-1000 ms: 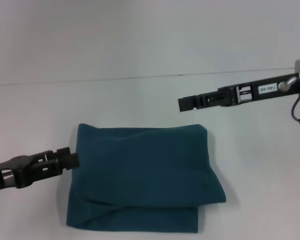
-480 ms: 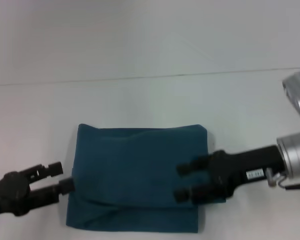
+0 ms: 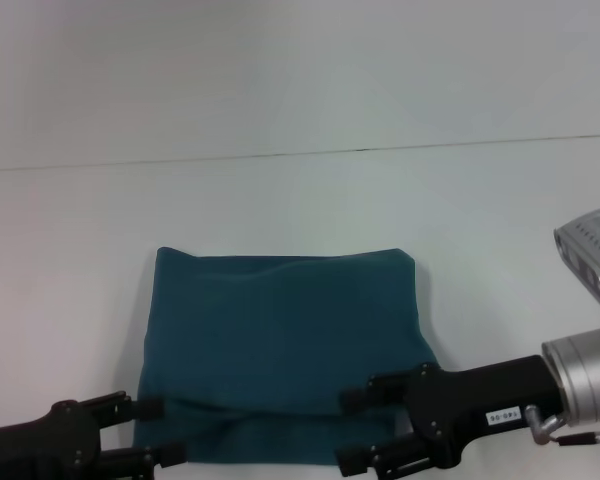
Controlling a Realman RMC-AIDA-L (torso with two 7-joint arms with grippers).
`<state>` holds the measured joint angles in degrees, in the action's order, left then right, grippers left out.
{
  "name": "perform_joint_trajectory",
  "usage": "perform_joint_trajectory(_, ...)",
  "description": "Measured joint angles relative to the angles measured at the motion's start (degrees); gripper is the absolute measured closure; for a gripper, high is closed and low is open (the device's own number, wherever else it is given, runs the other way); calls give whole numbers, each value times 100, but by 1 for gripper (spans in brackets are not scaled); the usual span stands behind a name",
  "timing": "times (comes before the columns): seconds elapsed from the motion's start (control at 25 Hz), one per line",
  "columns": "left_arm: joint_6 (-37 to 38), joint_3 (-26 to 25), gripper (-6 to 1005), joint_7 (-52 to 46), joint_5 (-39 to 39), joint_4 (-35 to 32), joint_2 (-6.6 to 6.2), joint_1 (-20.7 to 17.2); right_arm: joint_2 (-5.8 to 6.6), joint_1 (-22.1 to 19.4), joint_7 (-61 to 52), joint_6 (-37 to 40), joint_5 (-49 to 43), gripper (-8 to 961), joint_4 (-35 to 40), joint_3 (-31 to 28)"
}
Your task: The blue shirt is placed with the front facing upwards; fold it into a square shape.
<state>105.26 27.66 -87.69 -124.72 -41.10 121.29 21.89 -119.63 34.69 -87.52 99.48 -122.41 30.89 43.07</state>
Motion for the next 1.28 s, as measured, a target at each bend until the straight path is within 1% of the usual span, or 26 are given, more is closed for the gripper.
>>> perform_joint_trajectory(0.2,-140,13,173,-49,-3,33,7,4,-3,-126,426,-129,114,84,-343,-8)
perform_joint_trajectory(0.44,-291,24,173,-58,-8,103,8,47,25,-396,448,-174,115,85,-346,-14)
perform_joint_trajectory(0.6,-281,174,173,-57,-10,125,4,65,29,-524,525,-177,137,84,-332,-99)
perform_joint_trajectory(0.72,-228,308,173,47,-10,112,5,75,18,-535,586,-175,182,84,-368,-182)
perform_joint_trajectory(0.88,-262,351,173,422,0,115,24,62,12,-522,601,-162,185,84,-392,-195)
perform_joint_trajectory(1.28,-252,364,173,529,30,128,35,70,10,-507,609,-183,185,84,-415,-202)
